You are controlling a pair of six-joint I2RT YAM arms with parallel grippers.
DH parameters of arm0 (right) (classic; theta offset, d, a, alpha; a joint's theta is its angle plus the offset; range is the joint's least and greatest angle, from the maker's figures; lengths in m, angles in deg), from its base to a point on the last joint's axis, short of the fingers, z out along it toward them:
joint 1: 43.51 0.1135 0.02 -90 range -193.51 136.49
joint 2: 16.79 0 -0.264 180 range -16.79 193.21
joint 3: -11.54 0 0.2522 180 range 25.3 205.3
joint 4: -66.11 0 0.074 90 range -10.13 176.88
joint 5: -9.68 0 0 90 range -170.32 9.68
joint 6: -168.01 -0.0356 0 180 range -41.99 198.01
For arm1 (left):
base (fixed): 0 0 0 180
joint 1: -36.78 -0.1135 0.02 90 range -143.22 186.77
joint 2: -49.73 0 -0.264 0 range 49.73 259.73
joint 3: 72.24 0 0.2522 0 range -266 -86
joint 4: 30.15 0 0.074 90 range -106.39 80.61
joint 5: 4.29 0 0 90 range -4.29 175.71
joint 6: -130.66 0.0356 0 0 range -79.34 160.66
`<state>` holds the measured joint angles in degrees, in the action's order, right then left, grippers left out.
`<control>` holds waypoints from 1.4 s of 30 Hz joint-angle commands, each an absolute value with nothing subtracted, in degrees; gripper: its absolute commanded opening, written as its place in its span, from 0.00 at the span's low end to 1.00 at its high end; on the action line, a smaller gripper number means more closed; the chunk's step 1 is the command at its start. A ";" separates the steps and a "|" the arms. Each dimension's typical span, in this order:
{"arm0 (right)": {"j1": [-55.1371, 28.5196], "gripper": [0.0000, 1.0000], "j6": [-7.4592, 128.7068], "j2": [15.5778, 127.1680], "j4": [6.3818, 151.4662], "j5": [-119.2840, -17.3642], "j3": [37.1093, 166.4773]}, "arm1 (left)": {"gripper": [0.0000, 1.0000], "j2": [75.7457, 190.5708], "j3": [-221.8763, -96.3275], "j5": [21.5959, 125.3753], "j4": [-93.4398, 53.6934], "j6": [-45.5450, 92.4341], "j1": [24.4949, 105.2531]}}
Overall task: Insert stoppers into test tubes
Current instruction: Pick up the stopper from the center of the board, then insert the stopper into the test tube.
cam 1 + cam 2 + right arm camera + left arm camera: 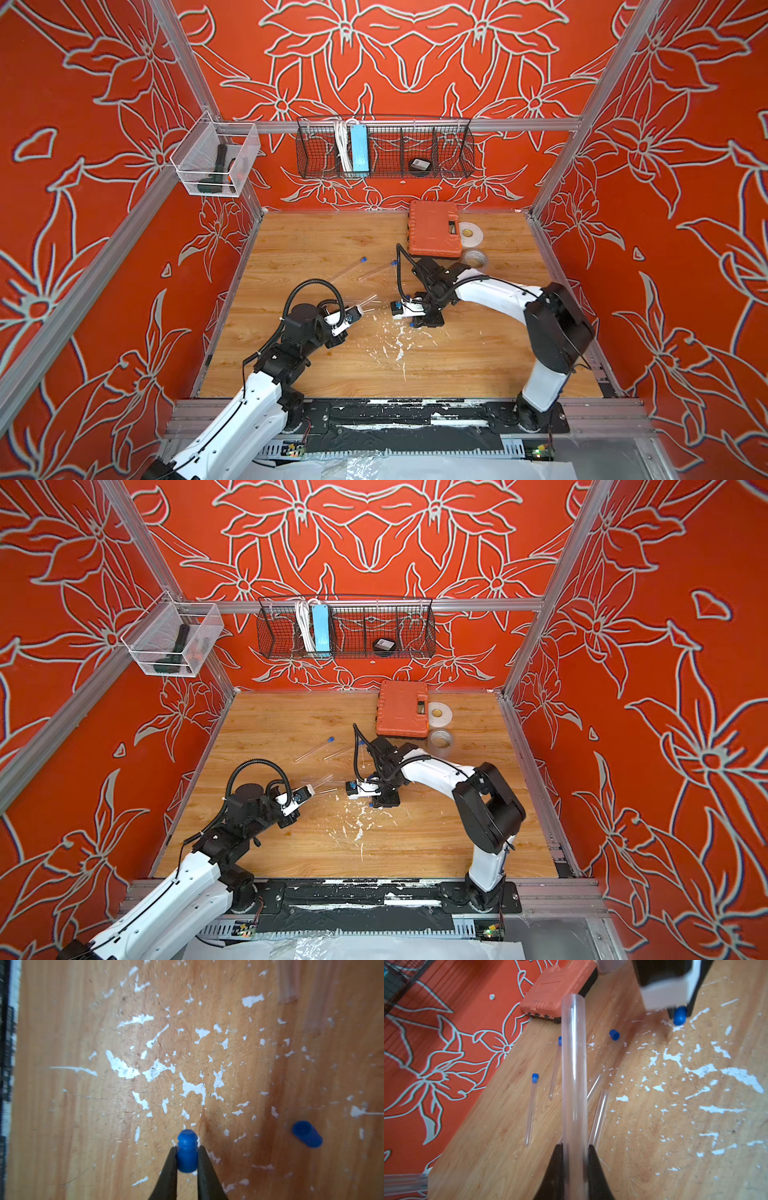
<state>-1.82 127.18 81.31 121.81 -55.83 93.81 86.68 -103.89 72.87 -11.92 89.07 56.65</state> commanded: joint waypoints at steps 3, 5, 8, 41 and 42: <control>-1.29 0.09 106.39 71.91 125.76 -54.88 89.03 | 0.00 85.79 -103.87 63.70 -11.66 102.48 57.62; -1.13 0.09 101.80 70.75 129.03 -56.06 89.81 | 0.00 85.87 -103.50 63.04 -12.68 105.84 58.40; -0.76 0.10 97.11 70.40 133.55 -56.80 92.67 | 0.00 87.08 -103.43 63.81 -12.79 109.98 60.23; 5.12 0.10 94.44 77.02 140.41 -49.01 108.88 | 0.00 90.10 -103.99 70.02 -17.79 108.39 67.11; 5.16 0.09 94.47 77.16 140.43 -49.18 109.07 | 0.00 90.12 -103.94 69.96 -17.93 108.22 67.18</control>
